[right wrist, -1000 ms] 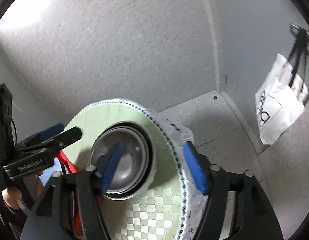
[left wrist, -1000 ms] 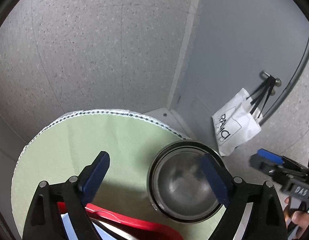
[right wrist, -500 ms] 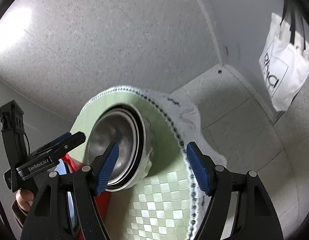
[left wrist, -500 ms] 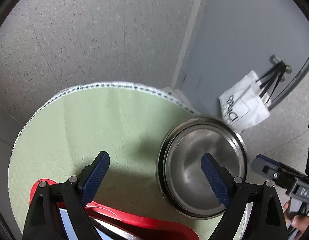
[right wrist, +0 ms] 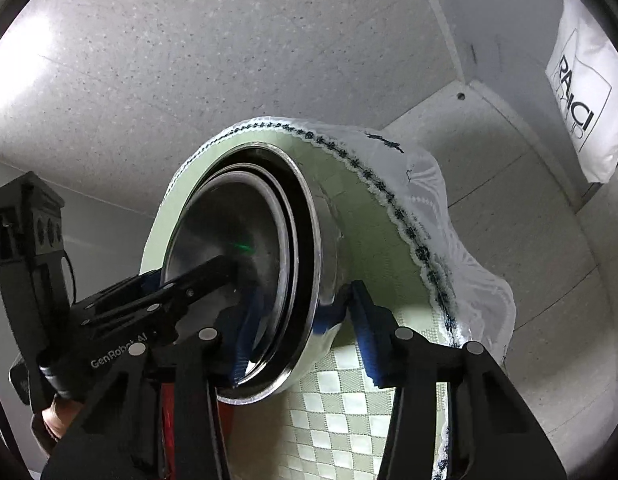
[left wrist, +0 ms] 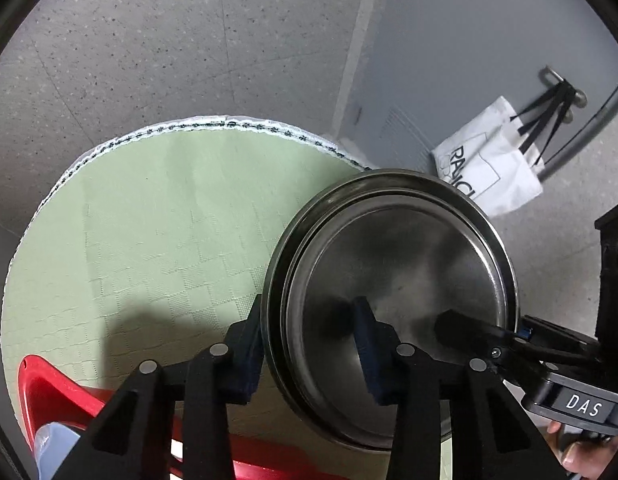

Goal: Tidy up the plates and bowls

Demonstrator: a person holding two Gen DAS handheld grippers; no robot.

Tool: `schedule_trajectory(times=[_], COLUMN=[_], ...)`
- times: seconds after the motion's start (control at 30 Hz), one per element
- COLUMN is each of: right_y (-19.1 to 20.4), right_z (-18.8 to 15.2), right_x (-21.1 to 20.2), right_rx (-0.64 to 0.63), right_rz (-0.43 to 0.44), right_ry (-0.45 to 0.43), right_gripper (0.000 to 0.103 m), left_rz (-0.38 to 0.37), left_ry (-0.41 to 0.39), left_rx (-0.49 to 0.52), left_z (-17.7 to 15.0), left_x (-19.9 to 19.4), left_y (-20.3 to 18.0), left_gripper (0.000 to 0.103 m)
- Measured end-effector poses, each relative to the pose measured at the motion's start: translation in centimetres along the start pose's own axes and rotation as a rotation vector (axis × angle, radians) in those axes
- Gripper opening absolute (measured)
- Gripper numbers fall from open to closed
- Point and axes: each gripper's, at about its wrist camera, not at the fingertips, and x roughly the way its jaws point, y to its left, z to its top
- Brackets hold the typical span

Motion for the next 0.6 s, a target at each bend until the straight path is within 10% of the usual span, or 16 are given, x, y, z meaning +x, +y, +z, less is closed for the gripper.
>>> schedule_trajectory(times=[0.6], right_y=[6.3], right_z=[-5.3], right_x=[-12.8], right_rx=[-0.032], right_rz=[-0.033], right_ry=[-0.307], right_gripper=[0.032], left_rz=[-0.180], left_ry=[-0.285], left_rx=[0.061], left_z=[-6.1], left_x=[-12.6], left_y=[-0.4], left_gripper=[0.034])
